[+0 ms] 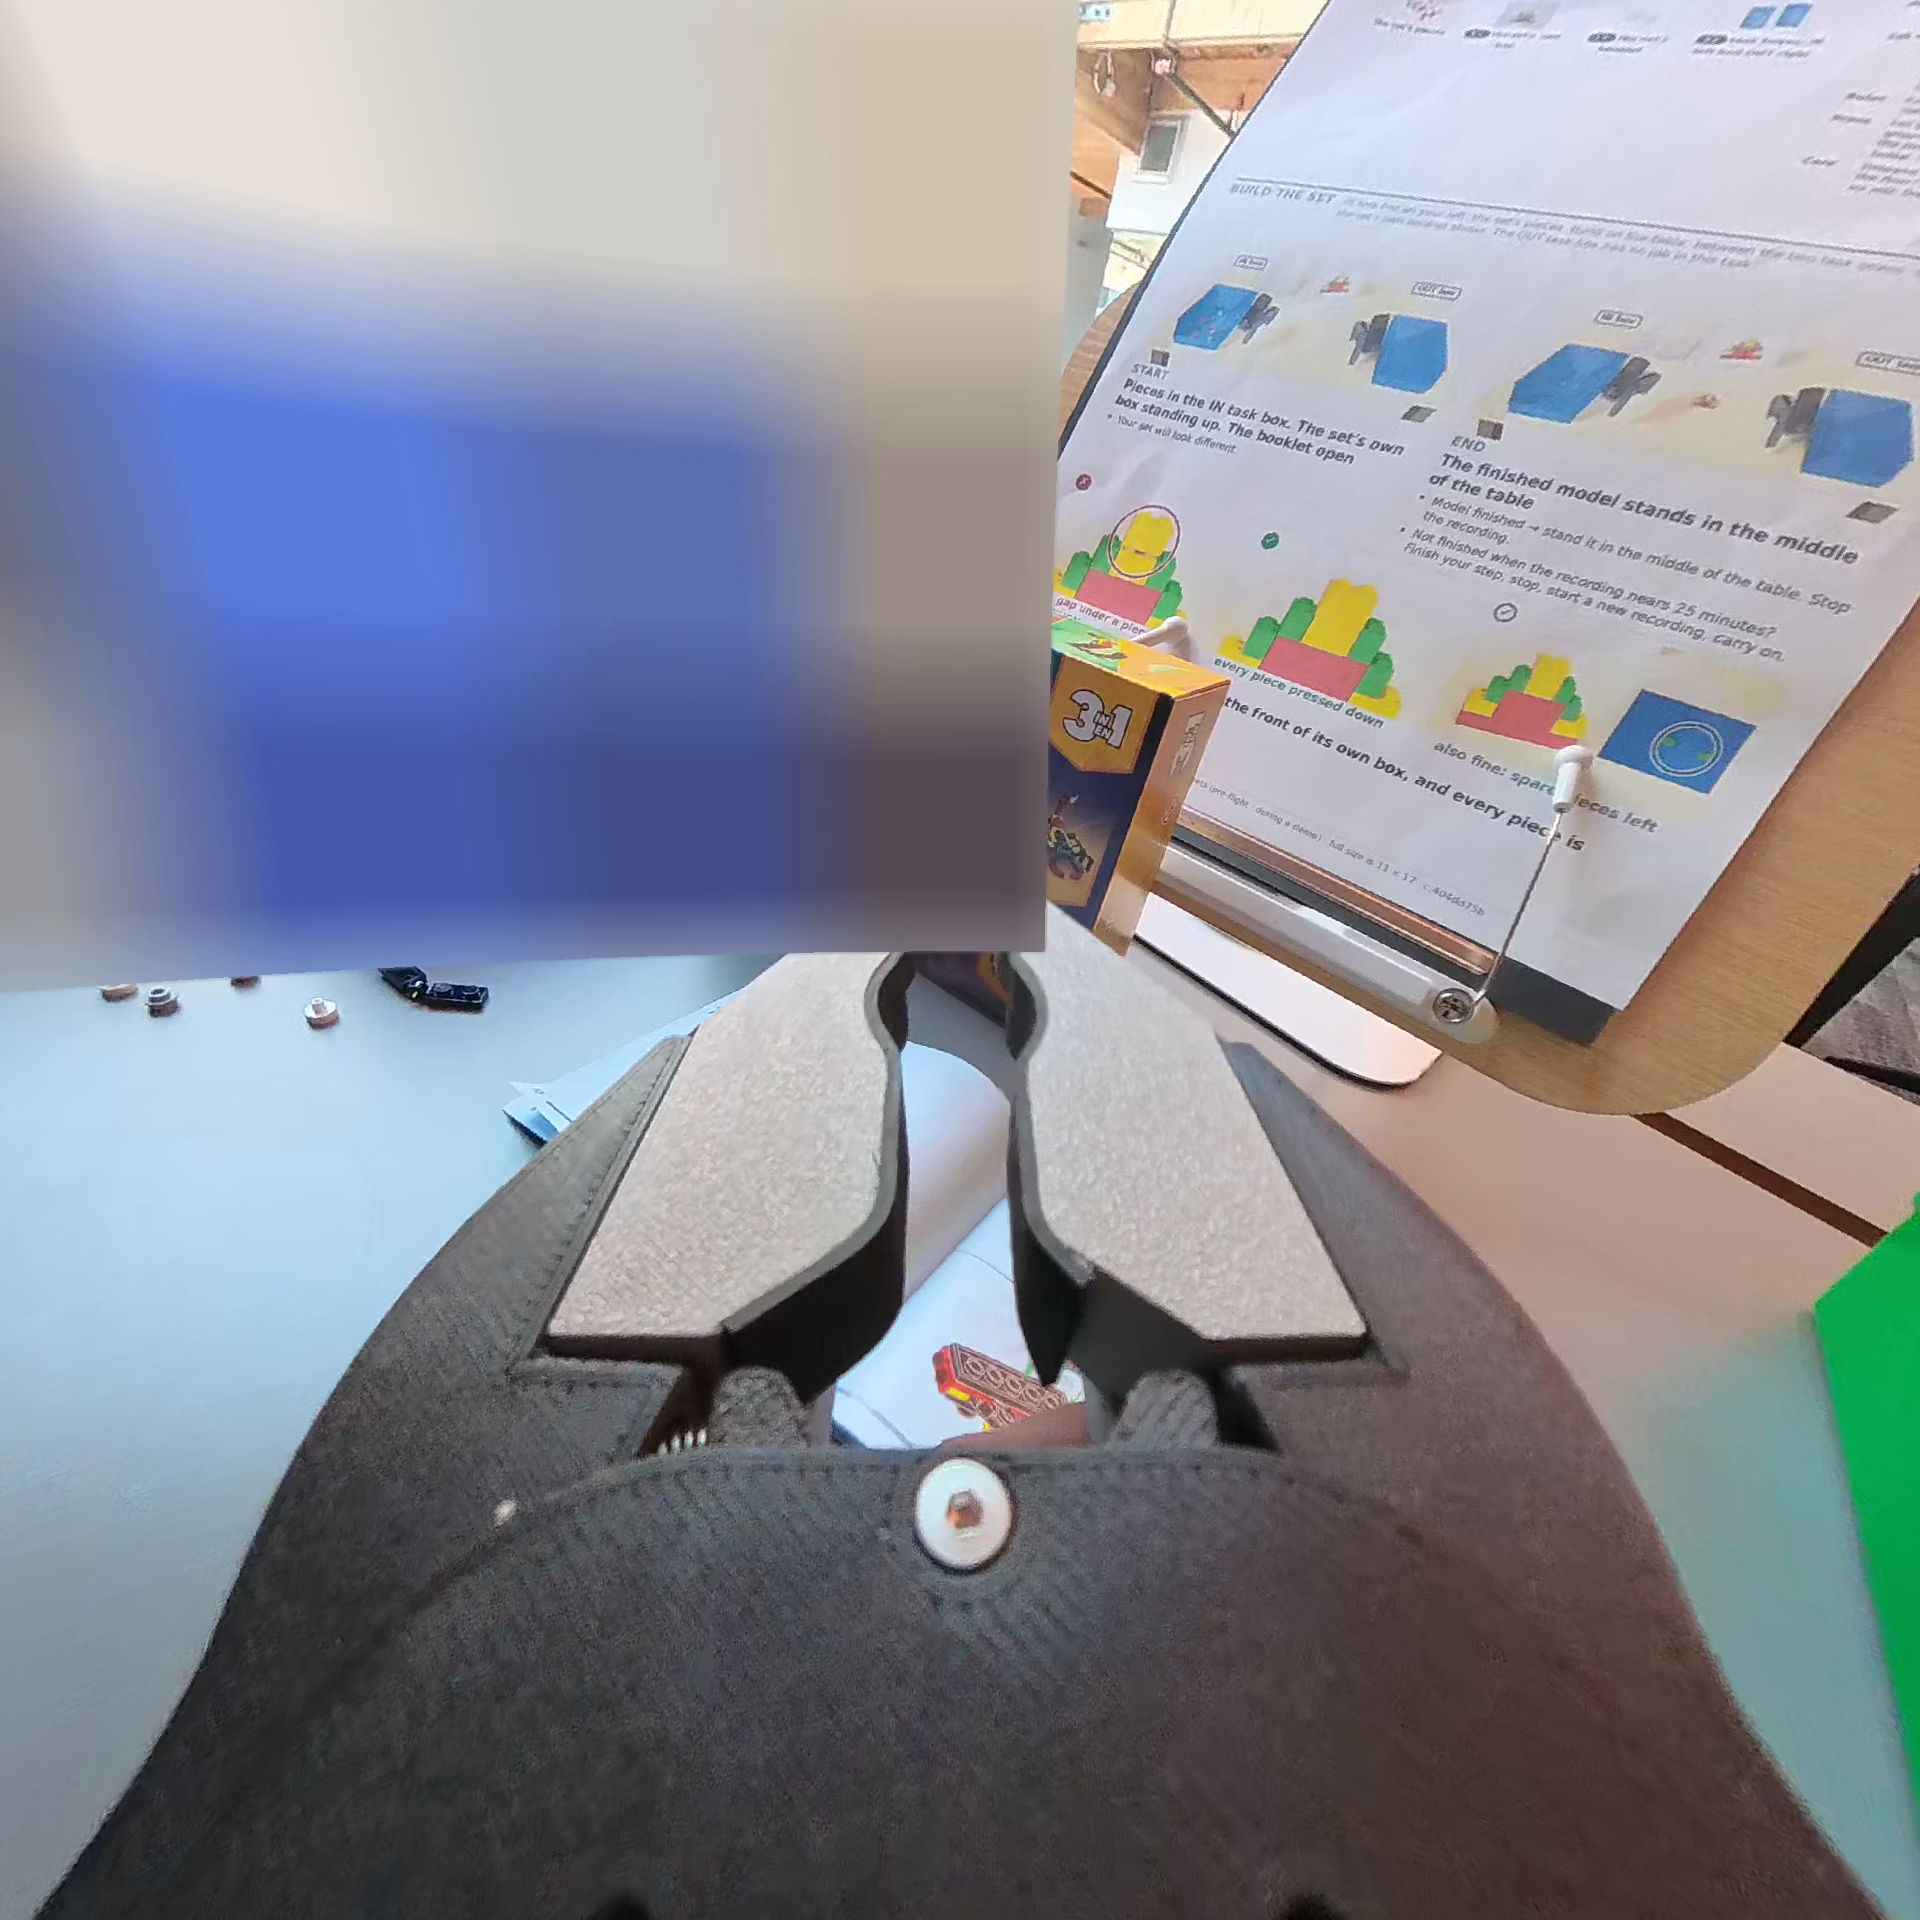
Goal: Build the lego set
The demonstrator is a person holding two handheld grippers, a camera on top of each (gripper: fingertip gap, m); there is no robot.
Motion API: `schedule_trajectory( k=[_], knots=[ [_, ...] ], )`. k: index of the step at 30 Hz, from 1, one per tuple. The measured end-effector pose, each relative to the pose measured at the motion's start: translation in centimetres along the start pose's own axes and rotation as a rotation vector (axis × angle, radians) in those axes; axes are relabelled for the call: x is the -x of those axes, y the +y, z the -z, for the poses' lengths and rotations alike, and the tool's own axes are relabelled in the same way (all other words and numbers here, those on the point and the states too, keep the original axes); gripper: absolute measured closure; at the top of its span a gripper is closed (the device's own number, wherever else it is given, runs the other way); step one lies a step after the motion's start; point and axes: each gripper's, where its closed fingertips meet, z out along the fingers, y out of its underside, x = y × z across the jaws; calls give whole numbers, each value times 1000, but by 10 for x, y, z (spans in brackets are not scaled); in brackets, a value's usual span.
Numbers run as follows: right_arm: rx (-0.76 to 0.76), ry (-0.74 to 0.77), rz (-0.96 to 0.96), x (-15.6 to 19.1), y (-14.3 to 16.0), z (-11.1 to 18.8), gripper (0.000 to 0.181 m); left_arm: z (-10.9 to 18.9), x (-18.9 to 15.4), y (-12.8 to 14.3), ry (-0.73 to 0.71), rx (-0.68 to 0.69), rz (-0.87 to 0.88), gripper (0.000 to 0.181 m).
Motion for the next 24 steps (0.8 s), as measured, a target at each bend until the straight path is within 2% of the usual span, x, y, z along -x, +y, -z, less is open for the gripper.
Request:
schedule_trajectory(
  k=[7, 10, 12, 16, 19, 24],
  knots=[
    [51, -11, -8, 2, 17, -13, 170, 12, -2, -12, -14, -46, -39, 172],
    [70, 24, 13, -3, 22, -13, 173, 14, 3, -13, -15, -53, 20, 172],
    [76, 32, 14, -6, 24, -12, 181, 15, 6, -10, -10, -39, 62, 171],
    [86, 46, -1, -12, 28, -10, 181, 14, 6, -4, 16, -15, 109, 171],
    [96, 47, -36, -15, 32, -10, 181, 14, -4, -5, 115, -15, 202, 165],
    [88, 62, -80, -23, 33, -9, 177, 16, 6, 10, 169, 89, -18, 153]
  ],
)
